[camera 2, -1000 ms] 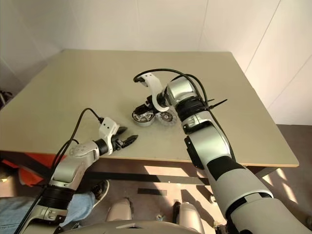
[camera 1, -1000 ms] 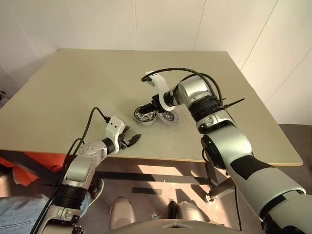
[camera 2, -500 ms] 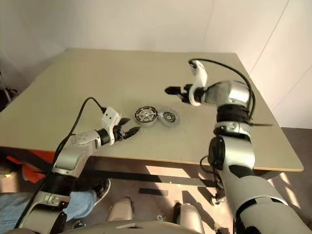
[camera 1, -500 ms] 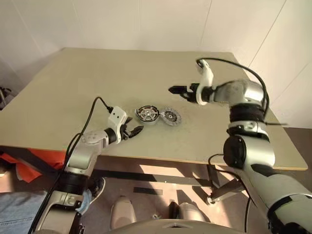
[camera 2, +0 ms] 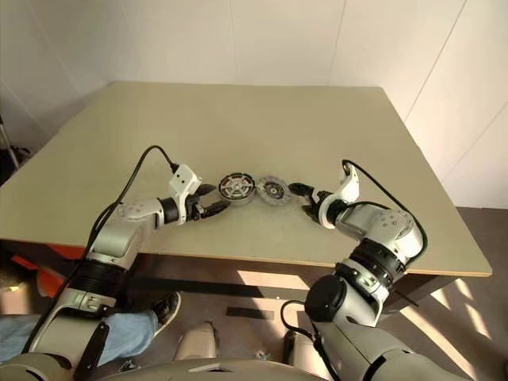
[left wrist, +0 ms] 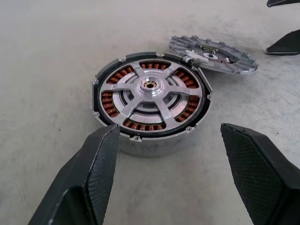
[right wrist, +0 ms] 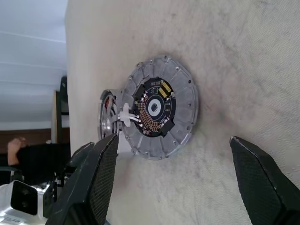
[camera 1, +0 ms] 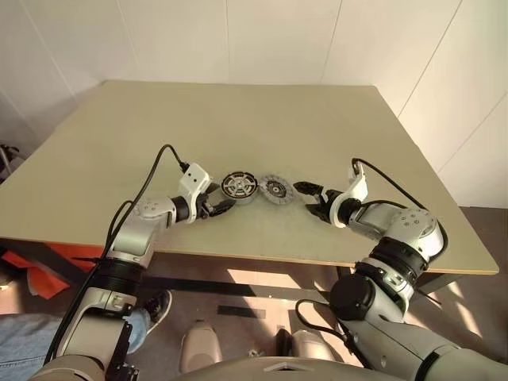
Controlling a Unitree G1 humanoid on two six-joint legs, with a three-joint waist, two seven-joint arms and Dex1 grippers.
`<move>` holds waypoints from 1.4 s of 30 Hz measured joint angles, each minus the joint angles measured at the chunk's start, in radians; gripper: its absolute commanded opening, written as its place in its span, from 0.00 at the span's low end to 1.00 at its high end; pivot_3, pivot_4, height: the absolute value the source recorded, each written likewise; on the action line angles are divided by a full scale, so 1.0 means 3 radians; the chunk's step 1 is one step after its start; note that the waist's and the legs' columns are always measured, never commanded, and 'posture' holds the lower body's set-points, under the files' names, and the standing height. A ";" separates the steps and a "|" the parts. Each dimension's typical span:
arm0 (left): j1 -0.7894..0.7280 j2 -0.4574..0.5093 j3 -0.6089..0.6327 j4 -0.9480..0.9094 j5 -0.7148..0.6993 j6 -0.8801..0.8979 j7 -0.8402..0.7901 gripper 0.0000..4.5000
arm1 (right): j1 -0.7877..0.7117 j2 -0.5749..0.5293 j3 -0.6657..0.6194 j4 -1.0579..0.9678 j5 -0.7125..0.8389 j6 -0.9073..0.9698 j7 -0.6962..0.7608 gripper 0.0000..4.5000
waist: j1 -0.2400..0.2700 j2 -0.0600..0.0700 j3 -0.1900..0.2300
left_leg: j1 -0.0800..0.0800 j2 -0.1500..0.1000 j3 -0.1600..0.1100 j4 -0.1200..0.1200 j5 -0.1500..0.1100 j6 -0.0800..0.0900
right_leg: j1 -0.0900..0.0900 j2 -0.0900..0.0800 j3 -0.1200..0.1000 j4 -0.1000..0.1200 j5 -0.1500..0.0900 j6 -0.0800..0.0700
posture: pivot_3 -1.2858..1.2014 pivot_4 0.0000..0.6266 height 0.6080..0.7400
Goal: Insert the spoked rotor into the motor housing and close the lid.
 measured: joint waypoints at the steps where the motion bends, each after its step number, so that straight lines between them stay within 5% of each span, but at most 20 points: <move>1: -0.0003 0.0002 -0.0005 -0.0001 0.0001 -0.0003 -0.0013 0.81 | 0.0002 0.0006 -0.0010 -0.0013 0.0045 0.0004 -0.0070 0.95 | 0.0001 0.0000 0.0000 | 0.0002 -0.0001 0.0000 -0.0004 0.0001 -0.0002 | 0.0001 0.0000 0.0000 0.0000 0.0000 0.0000 | 0.52 0.00 1.00; 24: 0.0064 0.0291 0.0028 -0.0155 0.0000 0.0102 -0.0035 0.81 | -0.0112 0.0028 -0.0480 0.0226 0.0706 -0.0021 -0.0826 0.95 | -0.0006 0.0003 -0.0003 | 0.0009 -0.0002 0.0000 -0.0008 0.0003 -0.0006 | 0.0006 0.0000 0.0001 -0.0002 -0.0006 0.0009 | 0.52 0.00 1.00; 33: 0.0068 0.0248 0.0027 -0.0156 0.0001 0.0108 0.0009 0.81 | -0.0113 0.0028 -0.0055 0.0573 0.0787 -0.0027 -0.0675 0.95 | -0.0010 0.0004 -0.0003 | 0.0008 -0.0002 0.0000 -0.0011 0.0004 -0.0007 | 0.0003 0.0001 0.0001 -0.0004 -0.0005 0.0008 | 0.52 0.00 1.00; 42: 0.0206 0.0214 0.0057 -0.0257 -0.0004 0.0121 0.0094 0.81 | -0.0120 0.0017 0.0488 0.1249 0.0853 -0.0791 -0.0367 0.95 | -0.0107 0.0001 -0.0004 | 0.0015 0.0001 -0.0001 -0.0010 0.0004 -0.0006 | 0.0004 0.0003 -0.0001 -0.0002 -0.0006 0.0009 | 0.52 0.00 1.00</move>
